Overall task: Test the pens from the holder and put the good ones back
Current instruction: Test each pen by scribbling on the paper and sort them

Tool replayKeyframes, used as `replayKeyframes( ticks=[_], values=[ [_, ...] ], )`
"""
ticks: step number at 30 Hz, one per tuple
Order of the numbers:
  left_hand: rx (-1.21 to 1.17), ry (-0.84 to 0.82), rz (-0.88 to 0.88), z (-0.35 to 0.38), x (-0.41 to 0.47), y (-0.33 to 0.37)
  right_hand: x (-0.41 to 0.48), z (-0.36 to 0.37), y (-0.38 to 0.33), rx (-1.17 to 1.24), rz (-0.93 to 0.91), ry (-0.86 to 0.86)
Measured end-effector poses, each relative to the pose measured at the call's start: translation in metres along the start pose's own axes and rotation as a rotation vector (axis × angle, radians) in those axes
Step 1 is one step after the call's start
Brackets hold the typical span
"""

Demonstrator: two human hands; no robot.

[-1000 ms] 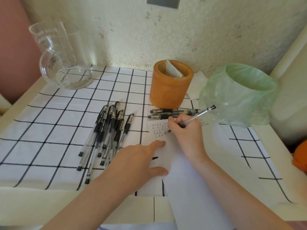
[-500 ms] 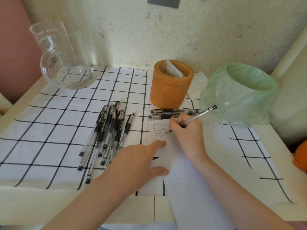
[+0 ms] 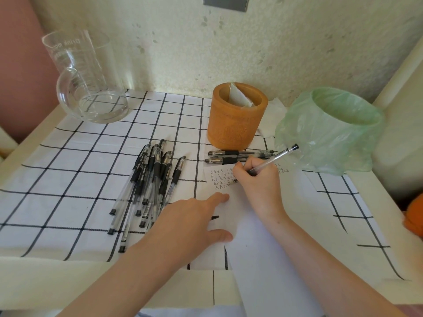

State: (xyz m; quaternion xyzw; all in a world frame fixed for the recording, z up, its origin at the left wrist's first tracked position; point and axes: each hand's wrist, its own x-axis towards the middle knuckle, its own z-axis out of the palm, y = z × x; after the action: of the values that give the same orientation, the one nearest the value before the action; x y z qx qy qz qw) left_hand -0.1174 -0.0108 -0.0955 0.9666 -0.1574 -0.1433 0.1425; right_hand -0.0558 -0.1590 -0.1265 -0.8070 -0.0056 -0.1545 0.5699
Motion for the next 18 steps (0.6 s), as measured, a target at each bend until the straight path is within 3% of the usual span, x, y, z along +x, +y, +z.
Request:
replayKeyframes(
  ticks=[18],
  values=[
    [-0.015, 0.005, 0.006, 0.0009, 0.0011, -0.0011, -0.0008, -0.0008, -0.0023, -0.012, -0.011, -0.026]
  ],
)
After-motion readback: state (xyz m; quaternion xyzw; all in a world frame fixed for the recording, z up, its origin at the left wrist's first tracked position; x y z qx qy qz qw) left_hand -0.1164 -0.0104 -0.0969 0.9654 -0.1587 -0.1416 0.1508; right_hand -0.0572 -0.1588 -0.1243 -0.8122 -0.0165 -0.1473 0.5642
